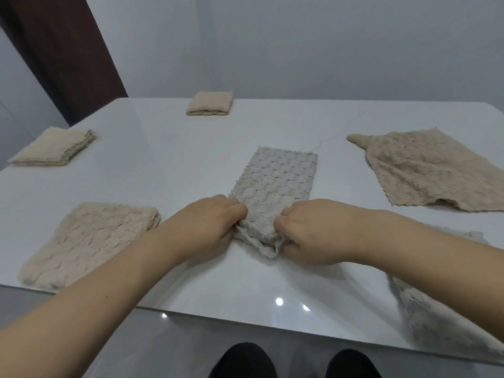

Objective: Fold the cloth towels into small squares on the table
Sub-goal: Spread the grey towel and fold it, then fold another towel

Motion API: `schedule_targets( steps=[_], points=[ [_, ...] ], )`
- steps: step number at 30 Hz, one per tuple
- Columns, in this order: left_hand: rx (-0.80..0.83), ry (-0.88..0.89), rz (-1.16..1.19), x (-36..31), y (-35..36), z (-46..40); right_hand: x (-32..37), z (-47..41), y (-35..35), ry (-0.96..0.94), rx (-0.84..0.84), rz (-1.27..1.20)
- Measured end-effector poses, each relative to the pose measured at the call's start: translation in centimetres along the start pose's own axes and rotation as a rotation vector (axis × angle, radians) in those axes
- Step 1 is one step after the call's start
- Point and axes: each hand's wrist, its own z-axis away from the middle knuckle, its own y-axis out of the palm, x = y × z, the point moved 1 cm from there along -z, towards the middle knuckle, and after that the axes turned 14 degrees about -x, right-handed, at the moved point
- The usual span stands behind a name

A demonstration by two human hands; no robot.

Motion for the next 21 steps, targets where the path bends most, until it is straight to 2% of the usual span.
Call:
schedule_targets(
  steps=[3,5,8,12,16,21],
  points=[
    [0.136,-0.115,0.110,-0.4,-0.9,0.0,-0.5,0.3,-0.2,-0.006,0.031,-0.071],
    [0.163,-0.148,0.205,-0.9,-1.7,-0.1,-0.8,0.3,-0.7,0.016,0.090,-0.153],
    [0.097,-0.280,0.374,-0.8,-2.9,-1.0,-2.4,0.1,-1.9,0.174,0.158,-0.363],
    [-0.009,-0.528,0.557,1.3,-3.2,-3.7,-5.7,-0.9,-2.7,0.376,0.135,-0.630],
    [-0.078,-0.646,0.610,4.3,-2.1,-7.4,-8.1,-3.6,-2.3,0.392,0.026,-0.556],
    [-0.181,-0.723,0.595,7.0,0.3,-11.7,-11.6,-7.4,-0.9,0.565,-0.142,-0.565]
  ],
)
